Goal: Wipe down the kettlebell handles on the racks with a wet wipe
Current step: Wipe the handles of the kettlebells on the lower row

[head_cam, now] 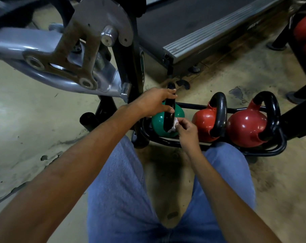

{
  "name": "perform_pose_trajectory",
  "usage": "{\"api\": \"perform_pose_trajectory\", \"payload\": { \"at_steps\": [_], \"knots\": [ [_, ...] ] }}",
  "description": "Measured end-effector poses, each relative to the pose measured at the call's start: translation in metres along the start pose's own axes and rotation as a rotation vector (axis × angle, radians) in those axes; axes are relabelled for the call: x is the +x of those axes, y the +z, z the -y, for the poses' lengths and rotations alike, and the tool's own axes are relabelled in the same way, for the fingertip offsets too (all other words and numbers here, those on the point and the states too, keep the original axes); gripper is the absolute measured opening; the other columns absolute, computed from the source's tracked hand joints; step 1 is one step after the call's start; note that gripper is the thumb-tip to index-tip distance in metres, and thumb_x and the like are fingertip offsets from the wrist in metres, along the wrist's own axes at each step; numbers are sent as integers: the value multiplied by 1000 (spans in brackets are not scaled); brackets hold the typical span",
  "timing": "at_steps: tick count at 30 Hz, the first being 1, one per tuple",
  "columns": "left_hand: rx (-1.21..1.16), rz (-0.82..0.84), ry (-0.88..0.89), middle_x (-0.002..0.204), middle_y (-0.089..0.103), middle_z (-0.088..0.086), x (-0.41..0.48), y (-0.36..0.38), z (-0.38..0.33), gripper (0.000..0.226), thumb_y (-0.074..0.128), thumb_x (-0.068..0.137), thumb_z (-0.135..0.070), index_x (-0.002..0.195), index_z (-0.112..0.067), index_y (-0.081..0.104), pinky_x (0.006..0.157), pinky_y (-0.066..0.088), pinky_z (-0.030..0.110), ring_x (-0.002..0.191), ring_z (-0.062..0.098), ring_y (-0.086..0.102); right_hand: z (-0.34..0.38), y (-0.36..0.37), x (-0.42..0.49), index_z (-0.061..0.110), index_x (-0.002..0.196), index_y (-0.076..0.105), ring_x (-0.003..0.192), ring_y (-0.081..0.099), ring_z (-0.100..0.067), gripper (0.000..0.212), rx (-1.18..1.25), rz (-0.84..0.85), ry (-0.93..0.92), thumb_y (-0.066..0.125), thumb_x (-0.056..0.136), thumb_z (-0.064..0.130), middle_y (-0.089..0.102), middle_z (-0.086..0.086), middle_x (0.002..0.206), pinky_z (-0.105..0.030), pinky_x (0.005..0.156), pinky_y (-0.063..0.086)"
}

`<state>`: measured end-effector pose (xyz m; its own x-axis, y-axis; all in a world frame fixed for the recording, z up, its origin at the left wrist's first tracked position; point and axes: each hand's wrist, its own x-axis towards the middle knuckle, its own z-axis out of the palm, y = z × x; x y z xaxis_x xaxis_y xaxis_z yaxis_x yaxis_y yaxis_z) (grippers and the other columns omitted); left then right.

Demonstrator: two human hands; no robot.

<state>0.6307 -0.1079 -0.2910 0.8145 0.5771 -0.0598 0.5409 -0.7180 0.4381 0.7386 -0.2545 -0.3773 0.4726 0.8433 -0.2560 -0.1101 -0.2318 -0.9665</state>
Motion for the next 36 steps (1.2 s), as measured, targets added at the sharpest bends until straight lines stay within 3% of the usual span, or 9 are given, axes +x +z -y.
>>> {"api": "perform_pose_trajectory", "payload": {
  "at_steps": [4,9,13,17,21,25,28,31,36],
  "knots": [
    [-5,24,5,158,36,-13,1,-3,0,59,74,89,-32,144,-24,53,116,34,33,142,11,39,27,11,13,14,105,73,87,69,-6,27,65,-92,51,47,107,13,75,-5,103,-15,68,52],
    [-10,18,6,160,34,-14,-1,0,0,59,72,91,-30,146,-24,51,117,34,35,143,12,38,14,14,-3,17,113,71,101,70,-10,30,50,-35,5,42,109,18,74,-4,109,-20,78,55],
    [-12,15,12,160,34,-11,-2,0,-2,58,71,92,-26,146,-23,50,119,30,34,145,12,35,26,21,12,13,107,73,80,67,4,28,80,-191,16,46,106,8,73,2,93,-12,68,48],
    [-17,-11,-8,162,31,-8,-8,6,-5,59,68,94,-21,149,-21,46,120,26,32,147,12,30,15,27,-3,18,114,72,99,69,-12,27,-15,-182,-14,47,106,14,74,-2,106,-22,77,52],
    [73,-88,-46,162,31,-9,-15,17,-13,55,63,97,-25,149,-24,45,112,37,35,142,15,40,49,21,39,3,112,72,84,69,-21,26,253,-153,205,48,103,9,73,-13,95,-30,67,55],
    [220,-202,54,160,36,2,-48,48,-21,56,62,95,-19,148,-16,46,110,44,40,138,23,46,60,28,49,-7,104,69,60,72,-19,22,480,-109,330,49,100,0,70,-18,85,-25,49,55],
    [245,-238,128,159,37,10,-69,68,-17,57,64,92,-13,146,-9,47,116,38,43,144,26,39,72,29,64,-8,93,64,71,71,-29,13,531,-212,322,50,95,-8,65,-20,84,-38,68,63],
    [267,-231,148,164,27,7,-83,80,-17,60,60,94,-11,150,-11,41,121,31,41,150,21,26,63,31,45,1,99,69,97,71,-37,14,336,-267,242,56,97,5,71,-21,94,-47,91,58],
    [263,-241,163,165,24,8,-97,91,-18,61,57,91,-9,151,-10,41,124,21,38,152,20,21,43,29,16,2,93,69,77,67,-18,21,176,-230,94,50,101,7,70,-14,88,-25,68,55]
  ]
}}
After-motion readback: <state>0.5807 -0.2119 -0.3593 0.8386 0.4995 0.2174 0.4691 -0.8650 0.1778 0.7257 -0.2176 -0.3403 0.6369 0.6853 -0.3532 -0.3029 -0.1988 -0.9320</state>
